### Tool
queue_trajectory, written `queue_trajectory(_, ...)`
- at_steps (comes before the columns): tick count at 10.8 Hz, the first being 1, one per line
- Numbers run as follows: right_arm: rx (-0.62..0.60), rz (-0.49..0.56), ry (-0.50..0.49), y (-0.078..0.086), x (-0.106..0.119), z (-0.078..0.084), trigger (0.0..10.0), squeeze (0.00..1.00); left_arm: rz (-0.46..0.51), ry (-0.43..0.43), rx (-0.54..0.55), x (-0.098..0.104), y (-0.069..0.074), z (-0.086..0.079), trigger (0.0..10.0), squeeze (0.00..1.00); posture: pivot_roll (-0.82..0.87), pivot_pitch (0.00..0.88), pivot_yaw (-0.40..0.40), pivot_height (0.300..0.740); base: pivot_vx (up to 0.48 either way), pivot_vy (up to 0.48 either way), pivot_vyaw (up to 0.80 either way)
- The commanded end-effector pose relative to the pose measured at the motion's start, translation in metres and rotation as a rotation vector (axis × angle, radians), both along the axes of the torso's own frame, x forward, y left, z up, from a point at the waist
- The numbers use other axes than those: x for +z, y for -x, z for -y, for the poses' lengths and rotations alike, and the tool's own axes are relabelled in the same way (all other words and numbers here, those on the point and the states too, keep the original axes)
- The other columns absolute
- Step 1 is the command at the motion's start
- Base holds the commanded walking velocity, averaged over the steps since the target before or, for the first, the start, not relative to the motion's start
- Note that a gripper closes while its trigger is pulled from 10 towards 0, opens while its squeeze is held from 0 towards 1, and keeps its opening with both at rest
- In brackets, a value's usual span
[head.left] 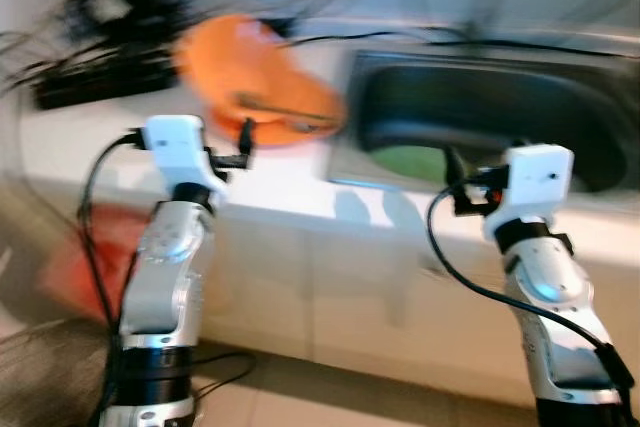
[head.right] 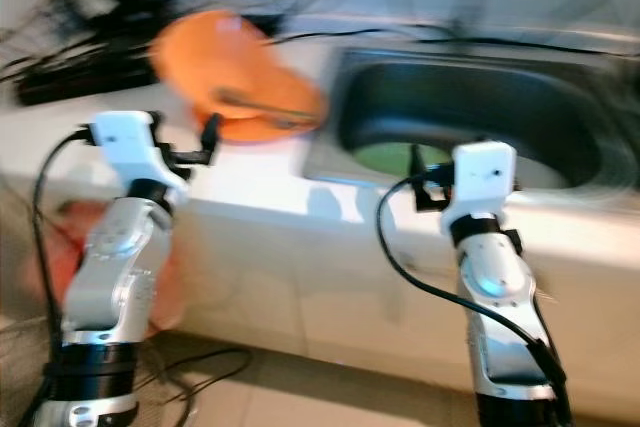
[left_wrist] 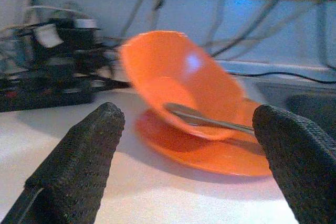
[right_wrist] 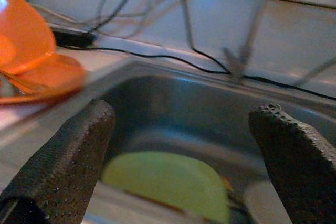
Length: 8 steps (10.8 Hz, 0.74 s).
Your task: Kitchen organization
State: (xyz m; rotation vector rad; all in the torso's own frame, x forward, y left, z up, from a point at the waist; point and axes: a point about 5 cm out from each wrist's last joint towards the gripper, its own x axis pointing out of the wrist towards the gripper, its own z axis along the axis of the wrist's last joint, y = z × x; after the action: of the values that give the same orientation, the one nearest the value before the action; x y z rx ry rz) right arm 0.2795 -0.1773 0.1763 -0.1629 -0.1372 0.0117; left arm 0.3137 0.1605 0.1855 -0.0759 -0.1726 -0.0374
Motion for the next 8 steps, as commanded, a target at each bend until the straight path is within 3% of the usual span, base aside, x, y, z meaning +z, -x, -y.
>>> queue_trajectory(1,-0.003,0.015,0.006,0.001,0.006,0.001,10.0,0.00,-0.009,0.000,-0.007,0.000,0.001,0.003,10.0,0.00,0.07,0.000,0.020,0.740,0.300,0.300,0.00)
queue_trajectory(4,0.058,0.032,-0.009,0.003,0.011,-0.005,10.0,0.00,0.051,0.019,-0.034,0.025,-0.002,0.012,10.0,0.00,0.07,0.000,0.017,0.740,0.298,0.300,0.00)
queue_trajectory(7,0.060,0.031,-0.001,0.004,0.011,-0.005,10.0,0.00,0.019,0.021,-0.045,0.017,-0.001,0.011,10.0,0.00,0.07,0.000,0.022,0.740,0.335,0.089,0.00)
queue_trajectory(8,0.054,0.035,-0.015,0.004,0.011,-0.005,10.0,0.00,0.012,0.019,-0.056,0.016,-0.001,0.013,10.0,0.00,0.07,0.000,0.023,0.740,0.000,0.000,0.00)
